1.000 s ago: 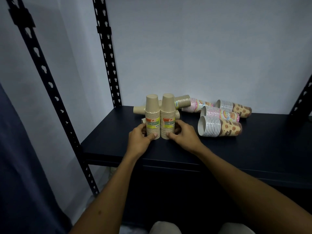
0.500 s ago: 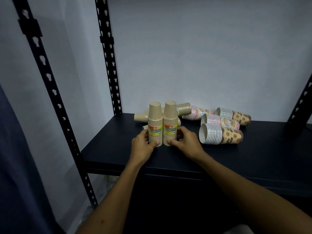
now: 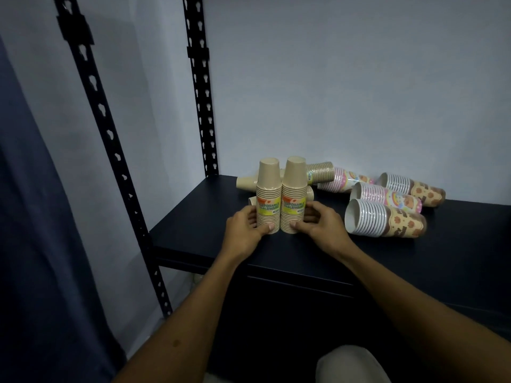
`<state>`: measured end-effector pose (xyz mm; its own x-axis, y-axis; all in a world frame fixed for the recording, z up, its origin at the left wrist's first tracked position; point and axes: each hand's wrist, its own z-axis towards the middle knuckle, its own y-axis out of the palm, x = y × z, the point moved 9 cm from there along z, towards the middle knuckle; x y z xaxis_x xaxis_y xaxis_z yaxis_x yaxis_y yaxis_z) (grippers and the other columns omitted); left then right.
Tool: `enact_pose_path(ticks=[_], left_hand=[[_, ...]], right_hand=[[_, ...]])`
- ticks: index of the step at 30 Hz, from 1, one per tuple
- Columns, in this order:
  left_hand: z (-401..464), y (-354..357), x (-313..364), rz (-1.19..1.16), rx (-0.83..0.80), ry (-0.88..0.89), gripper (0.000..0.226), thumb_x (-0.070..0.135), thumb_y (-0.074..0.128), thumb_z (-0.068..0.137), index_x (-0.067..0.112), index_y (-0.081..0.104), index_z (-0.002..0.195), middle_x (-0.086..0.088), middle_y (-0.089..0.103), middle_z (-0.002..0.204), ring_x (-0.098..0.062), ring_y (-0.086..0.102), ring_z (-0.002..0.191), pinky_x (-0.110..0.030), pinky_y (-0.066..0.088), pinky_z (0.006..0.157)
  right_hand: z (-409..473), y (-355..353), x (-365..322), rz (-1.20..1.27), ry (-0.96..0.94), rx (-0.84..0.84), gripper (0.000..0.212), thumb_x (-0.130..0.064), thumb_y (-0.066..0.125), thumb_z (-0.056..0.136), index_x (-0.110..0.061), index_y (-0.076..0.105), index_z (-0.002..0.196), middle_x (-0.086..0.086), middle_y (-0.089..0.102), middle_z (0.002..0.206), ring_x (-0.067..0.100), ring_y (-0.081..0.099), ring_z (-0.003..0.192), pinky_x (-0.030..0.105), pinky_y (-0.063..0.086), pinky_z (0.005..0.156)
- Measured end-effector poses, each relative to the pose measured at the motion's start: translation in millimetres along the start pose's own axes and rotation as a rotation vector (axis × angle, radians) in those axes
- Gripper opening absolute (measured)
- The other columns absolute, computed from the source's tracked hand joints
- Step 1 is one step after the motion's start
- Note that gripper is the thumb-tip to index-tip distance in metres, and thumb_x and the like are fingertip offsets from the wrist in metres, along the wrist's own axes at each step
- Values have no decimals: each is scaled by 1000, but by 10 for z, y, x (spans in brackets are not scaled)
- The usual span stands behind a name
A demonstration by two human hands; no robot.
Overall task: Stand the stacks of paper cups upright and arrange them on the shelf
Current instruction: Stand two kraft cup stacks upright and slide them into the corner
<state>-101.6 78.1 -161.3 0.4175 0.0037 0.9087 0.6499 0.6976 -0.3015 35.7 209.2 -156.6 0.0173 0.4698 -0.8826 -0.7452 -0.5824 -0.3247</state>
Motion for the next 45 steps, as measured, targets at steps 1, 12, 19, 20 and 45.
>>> enact_pose_path(ticks=[1,12,19,20,45], left_hand=[[-1,-5,0,1,0,-1,54,10,80,74,9,58,124,-1,67,115,-3,63,95,-8,49,79],[-30,-23,15,35,18,-31,53,8,79,74,8,59,123,-5,67,117,-6,63,98,-8,48,79],[-79,-149,-42,91,3,-74,51,7,78,75,6,59,122,-6,67,116,-10,63,99,-20,49,87],[-106,-209,-62,100,5,-81,50,7,78,75,6,59,121,-5,68,115,-9,63,98,-19,48,86],[542,-1564,-718,263,379,-213,40,10,68,85,9,59,124,-8,65,121,-23,61,109,-24,43,88]], right_hand=[[5,4,-2,-12,-8,-3,42,-7,78,76,-20,61,112,-6,70,100,3,66,92,14,52,78],[5,-7,-7,-83,-30,12,44,-11,80,74,-12,64,115,-2,72,100,6,68,91,22,55,84],[-63,144,-136,-198,-95,-32,40,-17,75,80,-12,62,117,-2,71,101,4,66,91,18,54,81],[-71,206,-151,-193,-96,-48,40,-17,75,81,-12,61,117,-2,71,102,5,67,92,20,55,83],[1014,1937,-307,-192,-48,-72,38,-16,67,86,-10,57,122,7,66,118,22,62,108,31,49,92]])
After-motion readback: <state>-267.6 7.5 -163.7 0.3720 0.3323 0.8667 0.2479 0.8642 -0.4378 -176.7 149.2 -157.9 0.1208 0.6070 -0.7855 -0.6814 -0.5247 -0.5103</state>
